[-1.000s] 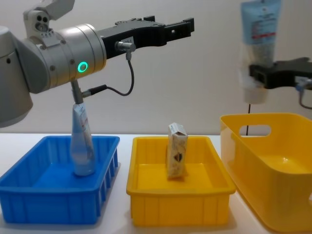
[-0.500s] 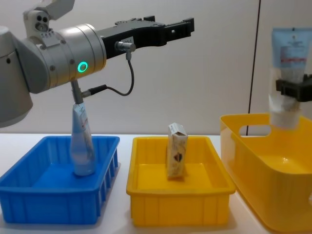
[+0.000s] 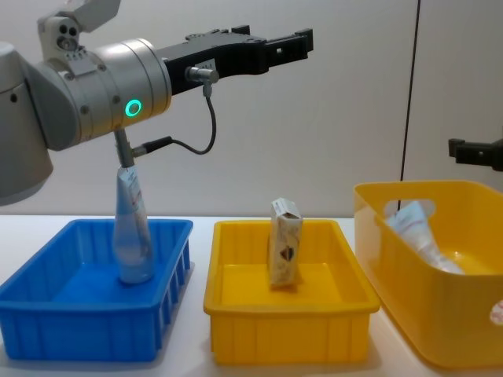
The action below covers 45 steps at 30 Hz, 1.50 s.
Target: Bimanual collaborative sorting of washing and personal care products
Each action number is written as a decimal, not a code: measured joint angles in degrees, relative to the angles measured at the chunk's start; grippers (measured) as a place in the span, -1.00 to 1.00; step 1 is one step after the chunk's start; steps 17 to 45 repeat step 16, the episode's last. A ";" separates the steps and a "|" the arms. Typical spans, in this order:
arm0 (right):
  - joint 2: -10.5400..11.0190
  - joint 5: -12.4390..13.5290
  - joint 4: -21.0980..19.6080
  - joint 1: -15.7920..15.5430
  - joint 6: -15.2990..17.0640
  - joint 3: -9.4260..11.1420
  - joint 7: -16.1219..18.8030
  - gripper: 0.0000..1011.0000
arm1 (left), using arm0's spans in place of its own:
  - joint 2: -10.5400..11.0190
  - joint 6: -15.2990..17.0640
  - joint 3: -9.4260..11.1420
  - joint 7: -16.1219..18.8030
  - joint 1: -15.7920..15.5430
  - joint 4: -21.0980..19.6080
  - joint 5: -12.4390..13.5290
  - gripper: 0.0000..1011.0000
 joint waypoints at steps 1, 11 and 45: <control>0.01 0.01 0.02 -0.03 -0.01 0.07 -0.01 0.94 | 0.00 0.00 0.00 0.00 0.00 0.00 0.00 0.98; 0.06 0.06 0.16 -0.19 -0.05 0.34 -0.10 0.98 | 0.00 0.00 0.00 0.00 0.00 0.00 0.00 0.98; 0.09 0.07 0.19 -0.23 -0.08 0.40 -0.12 0.98 | 0.00 0.00 0.00 0.00 0.00 0.00 0.00 0.98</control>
